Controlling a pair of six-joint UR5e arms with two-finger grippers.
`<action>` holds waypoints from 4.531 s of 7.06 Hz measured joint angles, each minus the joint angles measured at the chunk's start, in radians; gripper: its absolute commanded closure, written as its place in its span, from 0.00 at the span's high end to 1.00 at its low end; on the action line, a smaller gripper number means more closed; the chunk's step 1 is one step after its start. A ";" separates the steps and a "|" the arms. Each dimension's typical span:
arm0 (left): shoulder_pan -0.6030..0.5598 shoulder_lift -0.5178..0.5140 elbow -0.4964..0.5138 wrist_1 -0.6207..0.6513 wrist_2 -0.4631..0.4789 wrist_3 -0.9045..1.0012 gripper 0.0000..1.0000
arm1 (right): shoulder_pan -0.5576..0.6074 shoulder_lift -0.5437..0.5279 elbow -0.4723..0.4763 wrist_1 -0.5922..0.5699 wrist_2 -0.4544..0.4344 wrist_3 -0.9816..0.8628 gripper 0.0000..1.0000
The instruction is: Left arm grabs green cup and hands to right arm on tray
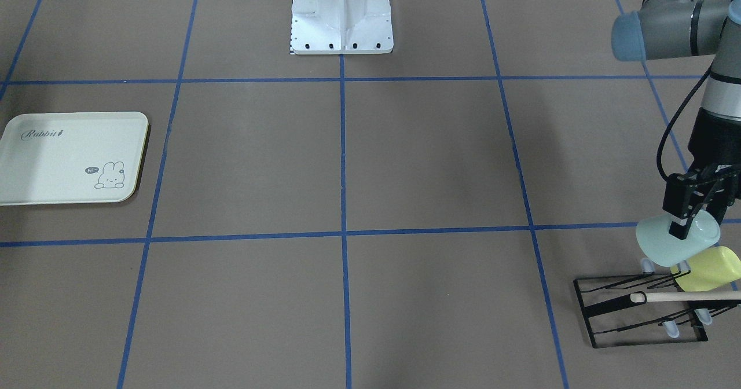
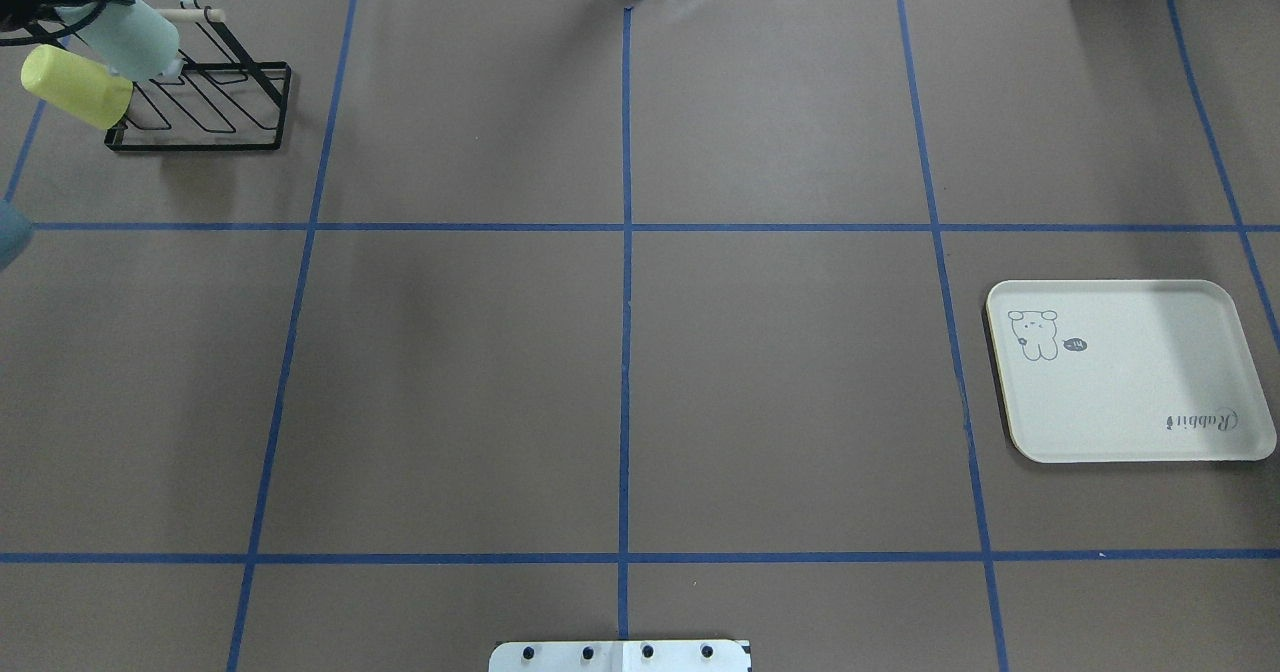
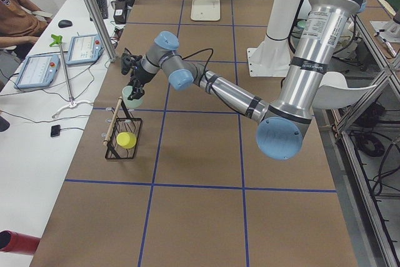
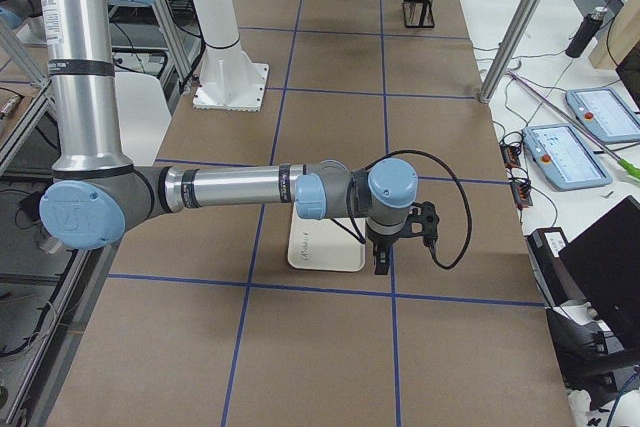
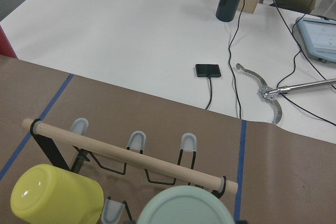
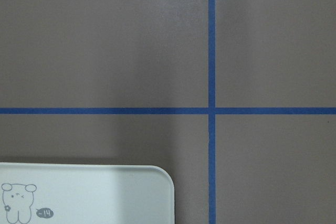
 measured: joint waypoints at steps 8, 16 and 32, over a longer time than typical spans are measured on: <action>0.227 -0.300 0.063 0.038 0.025 -0.763 0.06 | -0.177 0.040 0.005 0.567 -0.009 0.580 1.00; 0.389 -0.331 0.004 -0.253 0.026 -1.286 0.02 | -0.660 0.334 0.045 1.173 -0.239 1.572 1.00; 0.403 -0.345 -0.052 -0.592 -0.220 -1.810 0.02 | -0.726 0.393 0.044 1.515 -0.283 1.610 0.97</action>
